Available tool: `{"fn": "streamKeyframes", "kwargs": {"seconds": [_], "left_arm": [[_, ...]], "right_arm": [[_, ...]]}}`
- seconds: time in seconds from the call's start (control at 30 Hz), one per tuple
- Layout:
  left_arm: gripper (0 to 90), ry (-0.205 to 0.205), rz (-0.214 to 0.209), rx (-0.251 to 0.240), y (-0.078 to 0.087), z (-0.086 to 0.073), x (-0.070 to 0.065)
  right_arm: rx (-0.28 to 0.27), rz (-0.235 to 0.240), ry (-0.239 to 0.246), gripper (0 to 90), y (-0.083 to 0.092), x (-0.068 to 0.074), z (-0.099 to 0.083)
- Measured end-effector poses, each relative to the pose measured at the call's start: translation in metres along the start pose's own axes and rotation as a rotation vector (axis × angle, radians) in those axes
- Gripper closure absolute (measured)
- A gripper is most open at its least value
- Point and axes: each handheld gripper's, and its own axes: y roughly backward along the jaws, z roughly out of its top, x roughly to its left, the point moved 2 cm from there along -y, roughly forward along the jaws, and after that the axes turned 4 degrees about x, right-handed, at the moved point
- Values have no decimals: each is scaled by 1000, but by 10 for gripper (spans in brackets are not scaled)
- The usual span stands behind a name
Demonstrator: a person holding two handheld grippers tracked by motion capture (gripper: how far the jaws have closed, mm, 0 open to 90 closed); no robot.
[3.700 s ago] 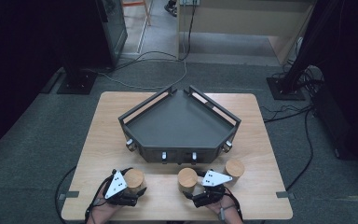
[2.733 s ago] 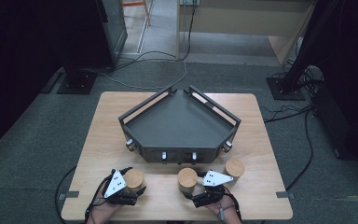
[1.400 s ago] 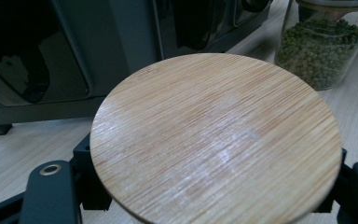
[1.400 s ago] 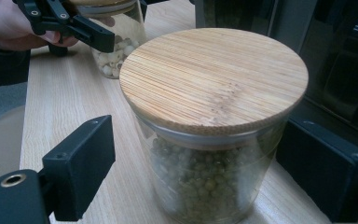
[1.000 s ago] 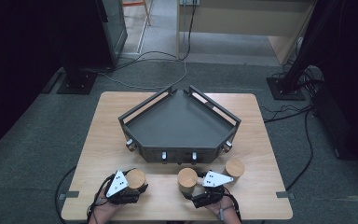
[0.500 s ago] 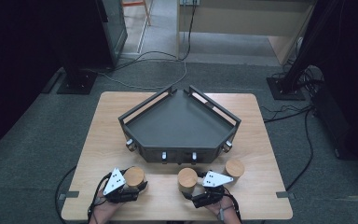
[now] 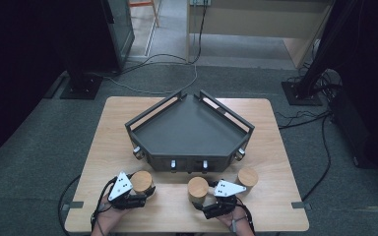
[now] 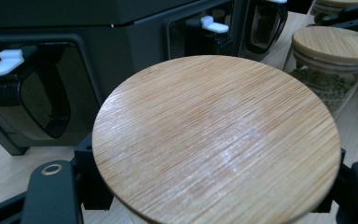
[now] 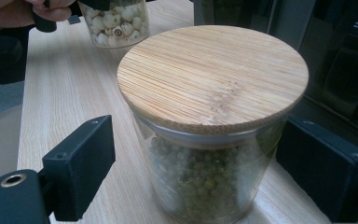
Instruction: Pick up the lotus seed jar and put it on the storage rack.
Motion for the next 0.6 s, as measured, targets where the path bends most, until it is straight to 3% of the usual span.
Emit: {"fn": "streamKeyframes", "kwargs": {"seconds": [0.6], "left_arm": [[243,-3,-5,8,6,23,7]], "right_arm": [[4,-2,1,115,0,1,1]]}}
